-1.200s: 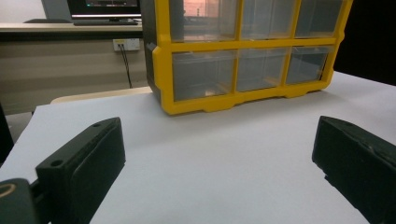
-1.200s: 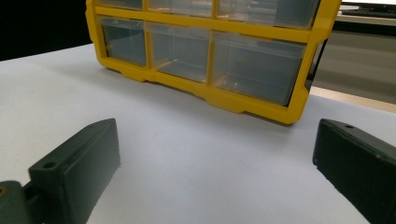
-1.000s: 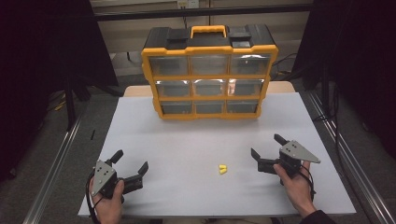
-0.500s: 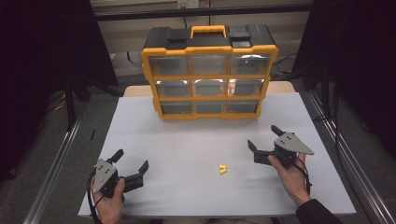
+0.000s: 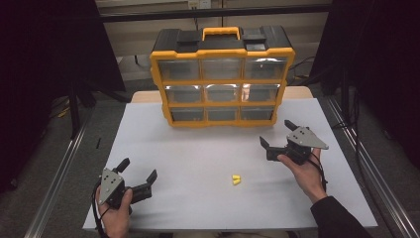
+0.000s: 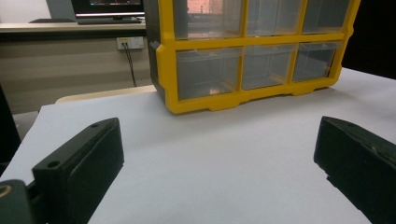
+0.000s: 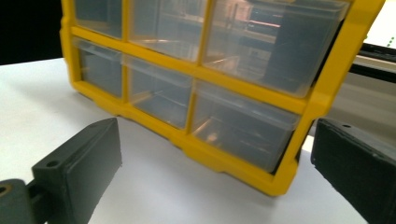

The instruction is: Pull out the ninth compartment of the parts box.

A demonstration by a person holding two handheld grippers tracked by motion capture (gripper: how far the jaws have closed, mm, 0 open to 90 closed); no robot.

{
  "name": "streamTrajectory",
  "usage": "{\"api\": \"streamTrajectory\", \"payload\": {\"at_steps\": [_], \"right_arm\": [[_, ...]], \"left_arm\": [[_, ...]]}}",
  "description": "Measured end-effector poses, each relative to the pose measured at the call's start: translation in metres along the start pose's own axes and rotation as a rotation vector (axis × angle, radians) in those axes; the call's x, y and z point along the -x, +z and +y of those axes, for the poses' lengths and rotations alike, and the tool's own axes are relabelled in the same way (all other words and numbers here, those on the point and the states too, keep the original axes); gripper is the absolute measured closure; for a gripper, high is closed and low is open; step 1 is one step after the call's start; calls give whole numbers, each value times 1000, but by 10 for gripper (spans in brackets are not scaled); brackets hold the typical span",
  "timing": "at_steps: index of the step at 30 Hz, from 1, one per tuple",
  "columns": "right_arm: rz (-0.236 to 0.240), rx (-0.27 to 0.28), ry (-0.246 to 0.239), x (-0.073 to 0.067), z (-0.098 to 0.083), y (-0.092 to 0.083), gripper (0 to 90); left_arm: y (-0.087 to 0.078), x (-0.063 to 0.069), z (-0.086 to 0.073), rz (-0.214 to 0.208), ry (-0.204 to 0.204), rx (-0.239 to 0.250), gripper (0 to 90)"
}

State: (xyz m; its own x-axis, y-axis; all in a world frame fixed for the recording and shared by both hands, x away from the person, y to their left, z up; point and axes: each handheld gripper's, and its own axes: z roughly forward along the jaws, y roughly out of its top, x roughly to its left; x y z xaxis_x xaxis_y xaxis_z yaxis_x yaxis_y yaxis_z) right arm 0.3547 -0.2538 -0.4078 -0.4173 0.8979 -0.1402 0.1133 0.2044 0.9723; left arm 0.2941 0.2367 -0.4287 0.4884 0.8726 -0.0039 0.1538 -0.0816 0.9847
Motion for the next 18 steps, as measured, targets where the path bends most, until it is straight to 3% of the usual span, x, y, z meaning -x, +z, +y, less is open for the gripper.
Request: {"api": "streamTrajectory", "payload": {"at_steps": [5,11,15,18], "right_arm": [[-8,20,-11,5,5,5,14],[-9,11,-98,8,12,15,7],[-1,4,-100,11,12,21,4],[-17,9,-127,12,13,27,4]], "left_arm": [[0,0,0,-5,-10,-3,16],[1,0,0,-6,-9,-2,17],[0,-1,0,-10,-11,0,16],[0,-1,0,-5,-14,0,16]]}}
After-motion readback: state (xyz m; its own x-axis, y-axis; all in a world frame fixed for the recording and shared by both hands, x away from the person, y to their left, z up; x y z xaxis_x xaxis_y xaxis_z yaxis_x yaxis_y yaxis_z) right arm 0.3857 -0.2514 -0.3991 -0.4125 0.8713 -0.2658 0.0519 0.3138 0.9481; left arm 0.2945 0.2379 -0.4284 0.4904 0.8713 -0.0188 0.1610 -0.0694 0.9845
